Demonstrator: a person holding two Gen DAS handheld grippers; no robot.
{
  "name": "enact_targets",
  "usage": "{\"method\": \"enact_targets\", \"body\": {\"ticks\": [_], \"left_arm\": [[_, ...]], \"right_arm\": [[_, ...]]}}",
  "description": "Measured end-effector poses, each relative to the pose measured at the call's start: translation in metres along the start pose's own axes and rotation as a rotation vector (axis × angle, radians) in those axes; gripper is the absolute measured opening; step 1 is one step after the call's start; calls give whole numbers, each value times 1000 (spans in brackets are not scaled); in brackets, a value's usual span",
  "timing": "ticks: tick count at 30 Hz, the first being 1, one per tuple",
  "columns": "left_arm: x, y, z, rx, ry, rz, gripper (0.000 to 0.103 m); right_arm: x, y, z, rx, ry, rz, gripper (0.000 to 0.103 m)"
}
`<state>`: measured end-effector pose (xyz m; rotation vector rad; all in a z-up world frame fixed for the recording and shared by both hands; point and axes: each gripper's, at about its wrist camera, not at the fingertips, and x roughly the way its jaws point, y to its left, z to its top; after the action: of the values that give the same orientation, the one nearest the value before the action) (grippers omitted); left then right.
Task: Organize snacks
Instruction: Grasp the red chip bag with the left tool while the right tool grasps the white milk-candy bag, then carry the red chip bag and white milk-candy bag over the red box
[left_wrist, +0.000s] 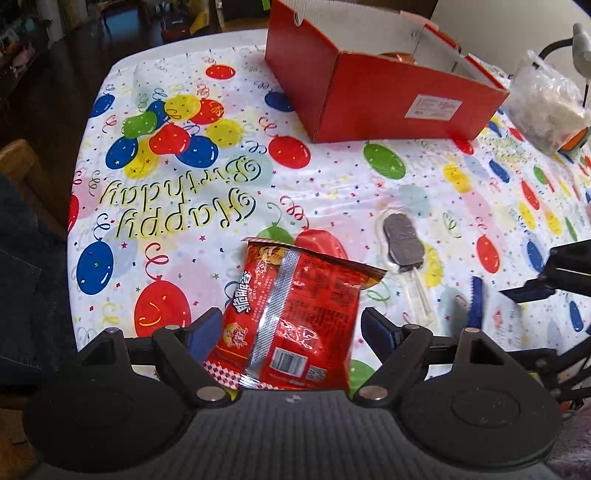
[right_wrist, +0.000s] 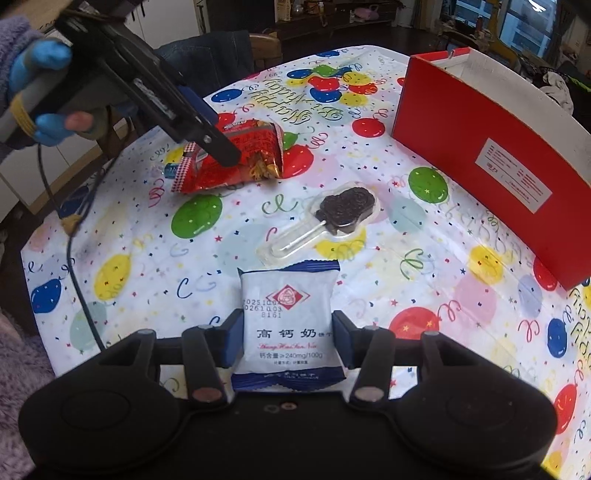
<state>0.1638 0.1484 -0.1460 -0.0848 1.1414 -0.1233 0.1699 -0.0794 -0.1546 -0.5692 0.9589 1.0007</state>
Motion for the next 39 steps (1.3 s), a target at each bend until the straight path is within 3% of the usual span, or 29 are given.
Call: {"method": "enact_targets", "body": {"ticks": [12, 29, 39], "left_arm": [[22, -15, 5, 26, 9, 84, 83], [13, -22, -4, -177, -48, 127, 79], [-19, -36, -6, -250, -133, 116, 77]], "right_arm": [[-7, -6, -3, 96, -24, 5, 49], [-18, -25, -8, 245, -60, -63, 49], [-39, -38, -7, 329, -119, -112, 49]]}}
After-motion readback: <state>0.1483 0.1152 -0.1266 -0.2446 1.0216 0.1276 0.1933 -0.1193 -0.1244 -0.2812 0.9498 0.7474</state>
